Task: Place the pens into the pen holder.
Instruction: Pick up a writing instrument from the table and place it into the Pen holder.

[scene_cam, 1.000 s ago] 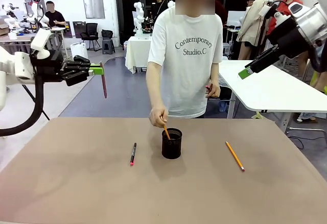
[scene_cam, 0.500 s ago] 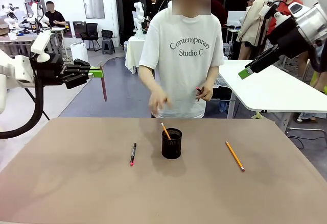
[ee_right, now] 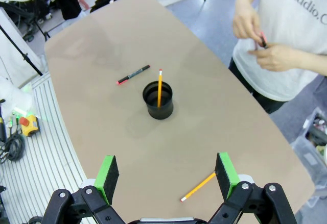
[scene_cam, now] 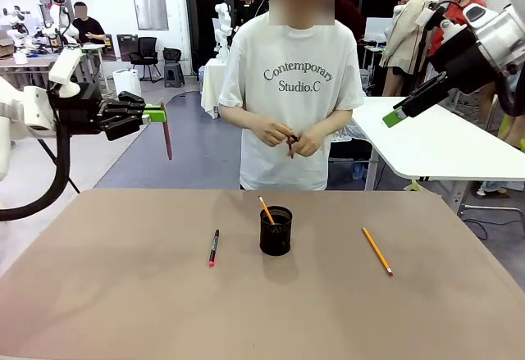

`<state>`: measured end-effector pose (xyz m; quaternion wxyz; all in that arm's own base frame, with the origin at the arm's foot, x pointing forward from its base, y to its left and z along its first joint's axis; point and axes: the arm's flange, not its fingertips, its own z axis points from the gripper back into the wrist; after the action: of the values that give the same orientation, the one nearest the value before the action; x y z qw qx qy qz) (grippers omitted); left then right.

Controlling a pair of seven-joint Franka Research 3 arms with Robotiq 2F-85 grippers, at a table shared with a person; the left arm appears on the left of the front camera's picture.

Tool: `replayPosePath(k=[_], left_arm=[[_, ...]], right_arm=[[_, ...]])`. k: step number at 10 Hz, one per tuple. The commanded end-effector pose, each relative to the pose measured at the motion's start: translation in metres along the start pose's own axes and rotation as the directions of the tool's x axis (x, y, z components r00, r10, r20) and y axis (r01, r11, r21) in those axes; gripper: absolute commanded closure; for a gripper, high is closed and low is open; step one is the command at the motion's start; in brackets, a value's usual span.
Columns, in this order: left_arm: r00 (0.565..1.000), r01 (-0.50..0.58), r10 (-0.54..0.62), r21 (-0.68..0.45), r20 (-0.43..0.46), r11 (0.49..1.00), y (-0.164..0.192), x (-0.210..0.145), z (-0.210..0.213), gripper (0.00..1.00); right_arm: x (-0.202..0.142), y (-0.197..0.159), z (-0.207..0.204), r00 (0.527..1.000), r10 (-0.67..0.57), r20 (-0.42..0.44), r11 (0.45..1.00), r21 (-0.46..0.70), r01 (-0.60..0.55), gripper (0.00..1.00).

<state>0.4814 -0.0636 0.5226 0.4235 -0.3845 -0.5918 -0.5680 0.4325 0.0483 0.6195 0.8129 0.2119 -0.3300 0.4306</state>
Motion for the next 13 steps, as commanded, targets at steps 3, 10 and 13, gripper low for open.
replayPosePath(k=[3,10,13], left_arm=[[1.0,0.017,-0.017,-0.004,0.006,1.0,-0.0019,0.0018,-0.0001,1.0],[1.0,0.017,-0.017,-0.004,0.006,1.0,-0.0019,0.0018,-0.0001,1.0],[1.0,0.017,-0.017,-0.004,0.006,1.0,-0.0019,0.0018,-0.0001,1.0]], right_arm=[[0.0006,0.0,0.0003,1.0,0.004,0.008,1.0,0.008,-0.004,0.0],[0.0006,0.0,0.0003,1.0,0.004,0.008,1.0,0.008,-0.004,0.0],[0.0006,0.0,0.0003,1.0,0.004,0.008,1.0,0.008,-0.004,0.0]])
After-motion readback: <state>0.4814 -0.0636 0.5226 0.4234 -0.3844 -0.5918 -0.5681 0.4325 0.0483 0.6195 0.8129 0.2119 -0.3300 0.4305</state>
